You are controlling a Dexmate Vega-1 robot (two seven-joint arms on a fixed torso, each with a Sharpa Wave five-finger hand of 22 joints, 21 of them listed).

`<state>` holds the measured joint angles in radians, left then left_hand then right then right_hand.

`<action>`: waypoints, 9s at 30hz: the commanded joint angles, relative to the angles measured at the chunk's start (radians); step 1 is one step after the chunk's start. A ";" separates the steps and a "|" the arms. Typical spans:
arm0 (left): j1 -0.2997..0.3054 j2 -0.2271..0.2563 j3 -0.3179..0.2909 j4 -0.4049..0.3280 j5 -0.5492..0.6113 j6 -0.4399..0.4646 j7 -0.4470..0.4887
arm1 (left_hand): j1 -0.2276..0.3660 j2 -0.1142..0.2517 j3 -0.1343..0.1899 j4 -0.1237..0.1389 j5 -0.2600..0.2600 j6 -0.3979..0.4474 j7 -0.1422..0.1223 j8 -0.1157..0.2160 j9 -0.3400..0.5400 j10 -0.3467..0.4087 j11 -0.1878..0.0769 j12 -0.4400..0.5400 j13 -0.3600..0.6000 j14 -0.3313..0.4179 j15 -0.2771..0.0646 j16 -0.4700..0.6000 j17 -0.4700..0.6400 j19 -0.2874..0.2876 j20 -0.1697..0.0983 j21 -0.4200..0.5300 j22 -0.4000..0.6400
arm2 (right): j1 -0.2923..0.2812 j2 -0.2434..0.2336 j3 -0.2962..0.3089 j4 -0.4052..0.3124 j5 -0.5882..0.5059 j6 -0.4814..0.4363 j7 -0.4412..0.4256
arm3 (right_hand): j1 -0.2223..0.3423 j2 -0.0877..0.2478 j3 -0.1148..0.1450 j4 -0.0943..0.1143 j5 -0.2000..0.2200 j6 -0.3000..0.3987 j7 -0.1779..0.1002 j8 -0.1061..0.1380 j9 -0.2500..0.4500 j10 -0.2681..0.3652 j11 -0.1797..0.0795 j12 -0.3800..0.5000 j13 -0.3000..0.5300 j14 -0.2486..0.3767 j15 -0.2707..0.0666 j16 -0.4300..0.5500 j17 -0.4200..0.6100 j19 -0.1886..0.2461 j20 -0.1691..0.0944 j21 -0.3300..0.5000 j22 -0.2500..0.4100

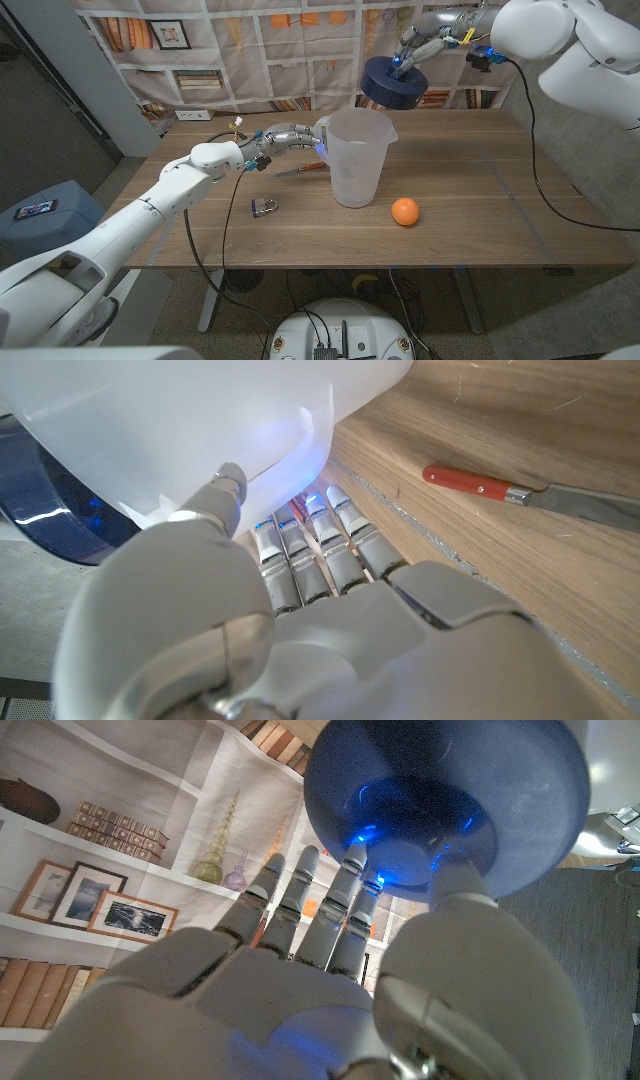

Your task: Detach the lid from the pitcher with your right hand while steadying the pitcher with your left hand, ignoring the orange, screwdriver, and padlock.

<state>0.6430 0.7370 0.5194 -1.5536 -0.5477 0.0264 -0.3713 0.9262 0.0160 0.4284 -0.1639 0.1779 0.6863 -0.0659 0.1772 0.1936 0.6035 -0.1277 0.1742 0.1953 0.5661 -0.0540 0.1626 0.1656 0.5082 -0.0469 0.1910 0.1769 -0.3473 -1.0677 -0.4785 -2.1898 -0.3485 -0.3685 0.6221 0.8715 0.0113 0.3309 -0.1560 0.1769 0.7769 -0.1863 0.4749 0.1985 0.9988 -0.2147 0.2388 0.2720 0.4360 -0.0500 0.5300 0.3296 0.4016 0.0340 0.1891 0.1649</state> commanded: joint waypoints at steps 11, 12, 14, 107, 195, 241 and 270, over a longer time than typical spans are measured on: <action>-0.049 0.001 0.005 0.073 -0.052 -0.018 -0.148 | -0.038 -0.014 -0.062 0.011 0.000 -0.159 -0.001 -0.001 -0.002 -0.195 0.058 0.000 -0.004 -0.177 -0.003 0.004 0.004 -0.094 -0.014 -0.006 -0.002 | 0.023 0.016 -0.042 0.068 -0.061 -0.013 0.028 | 0.079 0.082 -0.002 0.000 0.007 0.031 -0.033 0.000 0.005 0.000 -0.009 0.003 0.003 0.000 -0.141 -0.002 0.000 -0.002 0.004 -0.001 0.003; -0.051 0.007 0.004 0.069 -0.048 -0.016 -0.147 | -0.044 -0.017 -0.068 0.012 -0.002 -0.161 -0.004 0.001 -0.002 -0.209 0.063 0.000 -0.005 -0.190 0.002 0.004 0.003 -0.099 -0.012 -0.006 -0.002 | 0.021 0.015 -0.043 0.067 -0.066 -0.017 0.028 | 0.078 0.083 -0.002 0.000 0.007 0.031 -0.033 0.000 0.004 0.001 -0.009 0.003 0.004 0.000 -0.140 -0.002 0.001 -0.002 0.005 -0.001 0.003; -0.050 0.013 -0.002 0.065 -0.053 -0.014 -0.151 | -0.051 -0.021 -0.075 0.013 -0.003 -0.168 -0.008 0.002 -0.003 -0.226 0.056 0.001 -0.007 -0.207 0.005 0.004 0.003 -0.102 -0.013 -0.005 -0.002 | 0.015 0.012 -0.042 0.069 -0.071 -0.024 0.028 | 0.076 0.083 -0.003 0.001 0.006 0.032 -0.033 0.000 0.004 0.001 -0.009 0.003 0.005 0.000 -0.138 -0.003 0.000 0.000 0.004 0.000 0.003; 0.237 -0.122 -0.172 -0.013 0.018 -0.219 0.495 | -0.334 0.142 -0.138 0.112 0.004 -0.405 0.031 0.001 -0.014 -0.458 0.085 0.017 -0.017 -0.449 0.040 0.013 0.007 -0.292 -0.019 -0.002 -0.005 | -0.139 0.041 -0.147 0.259 -0.168 -0.097 -0.090 | 0.074 0.085 -0.012 0.000 0.007 0.019 -0.035 -0.015 0.007 -0.009 -0.007 -0.001 0.022 0.008 -0.138 -0.008 0.004 0.019 -0.005 0.005 0.003; 0.267 -0.161 -0.207 0.045 -0.018 -0.212 0.573 | -0.413 0.164 -0.087 0.125 0.007 -0.430 0.050 0.008 -0.016 -0.482 0.082 0.018 -0.018 -0.464 0.052 0.018 0.005 -0.313 0.000 0.001 -0.006 | -0.041 0.215 -0.352 0.575 -0.320 -0.110 -0.077 | -0.031 -0.054 -0.087 0.010 0.027 -0.239 -0.034 -0.129 0.004 -0.299 0.003 -0.050 0.043 -0.114 -0.098 -0.106 0.001 -0.017 0.044 -0.004 0.004; 0.188 -0.215 -0.166 0.194 0.022 -0.318 0.519 | -0.429 0.165 -0.056 0.116 0.007 -0.440 0.050 0.003 -0.016 -0.490 0.091 0.015 -0.018 -0.477 0.048 0.012 0.005 -0.312 -0.004 0.001 -0.006 | -0.284 0.192 -0.006 0.546 0.318 0.098 -0.477 | -0.326 -0.042 -0.174 0.118 0.062 -0.476 0.033 -0.258 0.001 -0.638 0.149 -0.051 0.034 -0.298 0.031 -0.210 0.015 -0.082 0.027 0.004 0.004; 0.142 -0.247 -0.152 0.291 0.015 -0.387 0.460 | -0.447 0.177 -0.032 0.126 0.008 -0.451 0.057 0.001 -0.016 -0.508 0.103 0.011 -0.017 -0.483 0.051 0.014 0.007 -0.312 -0.002 0.001 -0.005 | -0.398 0.281 0.076 0.643 0.634 0.339 -0.637 | -0.376 -0.011 -0.185 0.127 0.038 -0.466 0.047 -0.275 -0.012 -0.701 0.159 -0.055 -0.006 -0.301 0.027 -0.238 -0.013 -0.038 -0.043 0.008 0.003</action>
<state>0.8019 0.5052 0.3645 -1.3047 -0.5273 -0.3233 0.1124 0.4909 0.1935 0.3881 -0.0388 0.1816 0.2387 -0.0103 0.1815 0.1772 0.0977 -0.0283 0.1897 0.1771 0.0910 -0.0055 0.1742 0.1701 0.1915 -0.0395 0.1860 0.1699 -0.7175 -0.8204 -0.4180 -1.5875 0.1910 -0.1146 0.0155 0.4942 -0.0072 0.1439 -0.0287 0.2176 0.3146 -0.1452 0.2030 0.1859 0.3085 -0.0537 0.1863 0.2673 0.1375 -0.0161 0.2958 0.3164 0.3646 0.0000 0.1930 0.1649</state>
